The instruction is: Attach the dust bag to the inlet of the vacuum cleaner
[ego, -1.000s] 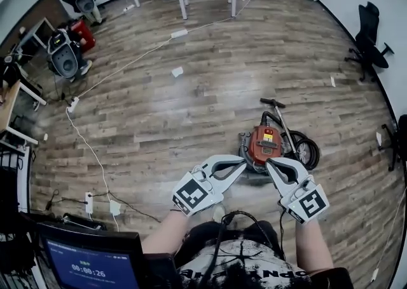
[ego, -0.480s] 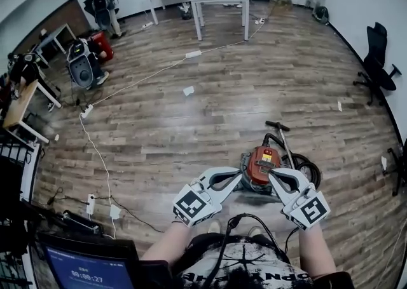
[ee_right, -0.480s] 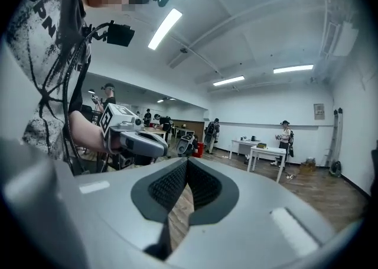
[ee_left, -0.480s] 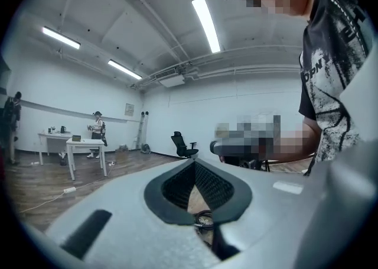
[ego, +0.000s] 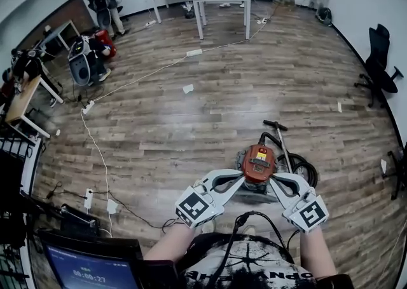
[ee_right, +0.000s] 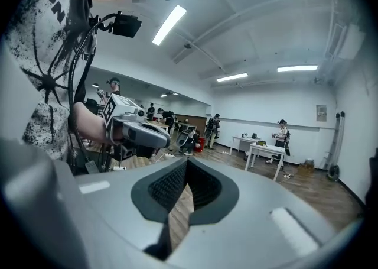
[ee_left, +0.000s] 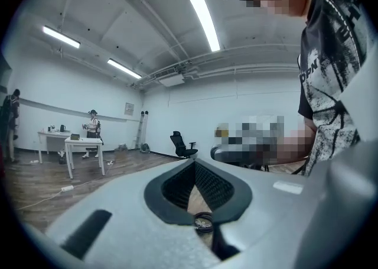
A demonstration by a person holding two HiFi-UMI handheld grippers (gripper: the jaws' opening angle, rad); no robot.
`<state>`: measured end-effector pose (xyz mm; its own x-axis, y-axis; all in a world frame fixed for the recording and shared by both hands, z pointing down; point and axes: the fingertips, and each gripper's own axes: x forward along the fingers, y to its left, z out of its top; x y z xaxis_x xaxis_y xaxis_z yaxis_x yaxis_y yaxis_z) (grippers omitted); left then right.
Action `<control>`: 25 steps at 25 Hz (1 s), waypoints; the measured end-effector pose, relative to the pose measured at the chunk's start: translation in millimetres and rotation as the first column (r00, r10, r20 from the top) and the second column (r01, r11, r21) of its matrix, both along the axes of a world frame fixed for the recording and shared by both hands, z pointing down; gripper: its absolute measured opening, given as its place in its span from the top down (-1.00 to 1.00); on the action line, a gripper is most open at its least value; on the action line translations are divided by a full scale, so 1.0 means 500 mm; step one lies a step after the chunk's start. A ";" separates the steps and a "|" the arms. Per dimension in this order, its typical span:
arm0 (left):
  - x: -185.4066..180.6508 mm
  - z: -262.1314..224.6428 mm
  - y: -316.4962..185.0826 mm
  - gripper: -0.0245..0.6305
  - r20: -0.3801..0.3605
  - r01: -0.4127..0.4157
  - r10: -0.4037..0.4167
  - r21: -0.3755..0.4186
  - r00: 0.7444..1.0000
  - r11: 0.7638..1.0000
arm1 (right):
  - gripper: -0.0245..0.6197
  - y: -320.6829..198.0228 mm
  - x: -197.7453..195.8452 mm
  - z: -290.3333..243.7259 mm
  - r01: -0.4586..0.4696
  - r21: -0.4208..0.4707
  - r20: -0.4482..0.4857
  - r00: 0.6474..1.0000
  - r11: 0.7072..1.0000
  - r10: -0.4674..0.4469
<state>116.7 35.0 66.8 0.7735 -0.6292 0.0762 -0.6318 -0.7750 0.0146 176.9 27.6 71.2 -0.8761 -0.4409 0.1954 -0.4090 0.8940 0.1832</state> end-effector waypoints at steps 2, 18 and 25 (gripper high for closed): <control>0.005 0.008 -0.003 0.92 0.022 0.002 -0.002 -0.002 1.000 1.000 | 0.90 0.002 0.010 0.006 -0.010 -0.001 -0.013 1.000 1.000 0.010; 0.024 0.005 -0.007 0.92 0.017 -0.025 0.025 -0.002 1.000 1.000 | 0.90 -0.005 0.020 -0.004 -0.004 0.124 0.023 1.000 0.992 0.001; 0.053 0.004 0.002 0.92 0.028 -0.054 0.054 0.005 0.998 0.999 | 0.90 -0.004 0.039 -0.015 -0.021 0.155 0.025 1.000 0.988 0.017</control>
<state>143.0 35.9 68.8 0.8041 -0.5869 0.0943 -0.5890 -0.8081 -0.0073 196.3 25.6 63.5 -0.8708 -0.4807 0.1032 -0.4313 0.8476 0.3092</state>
